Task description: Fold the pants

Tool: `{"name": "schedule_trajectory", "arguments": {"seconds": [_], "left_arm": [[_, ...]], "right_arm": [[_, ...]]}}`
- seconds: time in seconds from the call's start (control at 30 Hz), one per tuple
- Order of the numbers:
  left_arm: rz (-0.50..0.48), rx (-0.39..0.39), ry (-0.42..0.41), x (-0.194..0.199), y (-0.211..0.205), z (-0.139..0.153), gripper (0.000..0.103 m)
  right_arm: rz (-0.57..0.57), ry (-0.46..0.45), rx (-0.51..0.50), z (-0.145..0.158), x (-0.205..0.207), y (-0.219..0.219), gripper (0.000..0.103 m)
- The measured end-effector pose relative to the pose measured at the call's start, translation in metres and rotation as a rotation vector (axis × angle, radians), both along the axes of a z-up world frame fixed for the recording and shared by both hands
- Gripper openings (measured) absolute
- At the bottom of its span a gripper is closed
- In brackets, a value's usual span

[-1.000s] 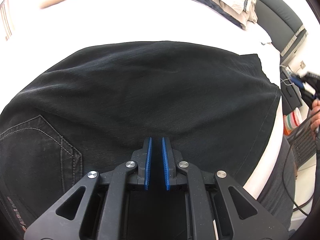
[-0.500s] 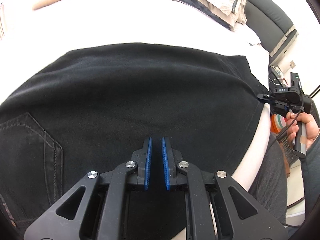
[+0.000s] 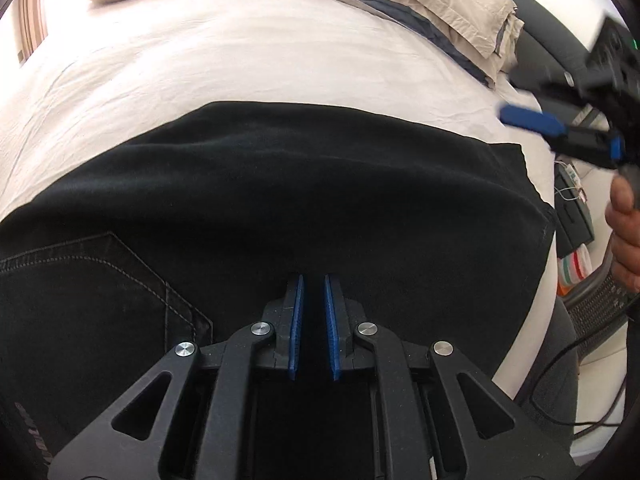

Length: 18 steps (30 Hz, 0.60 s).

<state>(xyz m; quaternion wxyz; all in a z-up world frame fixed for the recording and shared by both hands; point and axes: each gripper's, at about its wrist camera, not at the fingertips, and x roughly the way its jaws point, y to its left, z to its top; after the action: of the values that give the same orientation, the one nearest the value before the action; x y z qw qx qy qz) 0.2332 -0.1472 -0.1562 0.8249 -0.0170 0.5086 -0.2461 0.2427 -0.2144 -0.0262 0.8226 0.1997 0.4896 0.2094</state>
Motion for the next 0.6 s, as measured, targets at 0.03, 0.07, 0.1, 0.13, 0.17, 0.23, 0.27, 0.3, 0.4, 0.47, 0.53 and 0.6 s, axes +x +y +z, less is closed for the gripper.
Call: {"name": "schedule_trajectory", "arguments": {"seconds": [0.03, 0.07, 0.1, 0.13, 0.17, 0.23, 0.27, 0.3, 0.4, 0.47, 0.53, 0.6], "left_arm": [[0.002, -0.008, -0.003, -0.005, 0.003, -0.002, 0.010], [0.006, -0.023, -0.008, -0.009, 0.007, -0.004, 0.010], [0.012, -0.039, -0.012, -0.013, 0.011, -0.005, 0.010], [0.020, -0.057, -0.014, -0.015, 0.013, -0.006, 0.010], [0.026, -0.078, -0.012, -0.016, 0.018, -0.007, 0.010], [0.025, -0.093, -0.007, -0.018, 0.022, -0.010, 0.010], [0.023, -0.096, -0.006, -0.018, 0.025, -0.012, 0.010], [0.023, -0.098, -0.006, -0.019, 0.025, -0.013, 0.010], [0.031, -0.124, -0.007, -0.020, 0.033, -0.018, 0.010], [0.035, -0.140, 0.001, -0.021, 0.039, -0.019, 0.010], [0.036, -0.138, 0.001, -0.022, 0.042, -0.018, 0.010], [0.032, -0.100, 0.000, -0.019, 0.041, -0.011, 0.010]], "right_arm": [[0.084, 0.004, 0.013, -0.004, 0.014, 0.024, 0.055], [0.151, 0.036, 0.024, -0.013, 0.028, 0.046, 0.055], [0.199, 0.079, 0.028, -0.025, 0.041, 0.064, 0.052], [0.234, 0.124, 0.038, -0.038, 0.053, 0.078, 0.049], [0.261, 0.164, 0.036, -0.052, 0.064, 0.092, 0.038], [0.279, 0.232, -0.067, -0.083, 0.080, 0.111, 0.035], [0.257, 0.251, -0.135, -0.099, 0.085, 0.115, 0.024], [0.214, 0.251, -0.155, -0.108, 0.092, 0.113, 0.000], [0.095, 0.233, -0.105, -0.113, 0.110, 0.098, 0.000], [0.068, 0.173, -0.212, -0.109, 0.118, 0.104, 0.000], [0.030, 0.135, -0.263, -0.096, 0.114, 0.106, 0.000], [-0.025, 0.069, -0.231, -0.072, 0.103, 0.089, 0.000]]}}
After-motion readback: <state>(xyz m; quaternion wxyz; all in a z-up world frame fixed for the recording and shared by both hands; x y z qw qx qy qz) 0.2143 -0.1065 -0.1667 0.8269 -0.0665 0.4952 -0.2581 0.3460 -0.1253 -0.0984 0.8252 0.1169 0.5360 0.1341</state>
